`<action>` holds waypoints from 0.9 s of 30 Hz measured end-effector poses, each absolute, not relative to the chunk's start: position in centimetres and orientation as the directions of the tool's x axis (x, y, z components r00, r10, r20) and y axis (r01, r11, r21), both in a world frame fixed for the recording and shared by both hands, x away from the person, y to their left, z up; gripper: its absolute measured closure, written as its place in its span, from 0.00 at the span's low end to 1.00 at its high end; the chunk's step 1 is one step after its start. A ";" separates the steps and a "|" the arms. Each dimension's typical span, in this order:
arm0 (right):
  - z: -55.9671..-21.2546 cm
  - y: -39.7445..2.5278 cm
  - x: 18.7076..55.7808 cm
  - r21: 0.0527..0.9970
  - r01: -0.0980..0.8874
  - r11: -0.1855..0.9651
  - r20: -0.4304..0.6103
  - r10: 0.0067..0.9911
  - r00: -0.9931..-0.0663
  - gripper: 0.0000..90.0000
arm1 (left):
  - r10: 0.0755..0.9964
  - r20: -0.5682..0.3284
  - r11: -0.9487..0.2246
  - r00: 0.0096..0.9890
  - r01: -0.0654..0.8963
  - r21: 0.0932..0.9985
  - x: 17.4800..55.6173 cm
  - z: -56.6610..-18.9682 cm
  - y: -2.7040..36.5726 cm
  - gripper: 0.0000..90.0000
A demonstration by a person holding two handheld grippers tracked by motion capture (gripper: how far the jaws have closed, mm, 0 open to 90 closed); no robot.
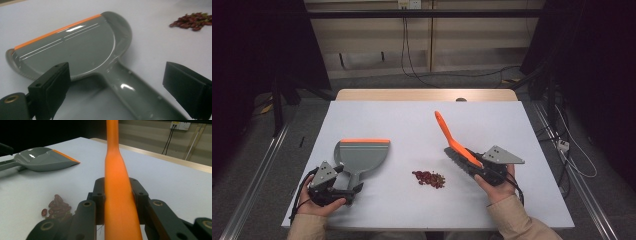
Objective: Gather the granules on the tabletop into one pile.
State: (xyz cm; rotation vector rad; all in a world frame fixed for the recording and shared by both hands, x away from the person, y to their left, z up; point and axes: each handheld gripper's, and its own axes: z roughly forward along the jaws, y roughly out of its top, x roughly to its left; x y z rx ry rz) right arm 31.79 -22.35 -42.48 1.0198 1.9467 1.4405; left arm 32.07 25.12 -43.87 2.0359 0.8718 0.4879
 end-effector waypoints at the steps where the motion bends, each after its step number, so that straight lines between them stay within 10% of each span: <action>1: -42.5 -22.3 31.8 0.951 0.268 0.155 0.033 0.810 -0.586 0.79 | 0.734 0.020 -0.398 0.679 0.406 0.822 32.1 -44.0 25.2 0.08; 27: -42.5 -22.7 31.9 0.952 0.279 0.126 0.057 0.824 -0.564 0.79 | 0.809 -0.052 -0.313 0.586 0.503 0.806 32.9 -44.1 27.1 0.16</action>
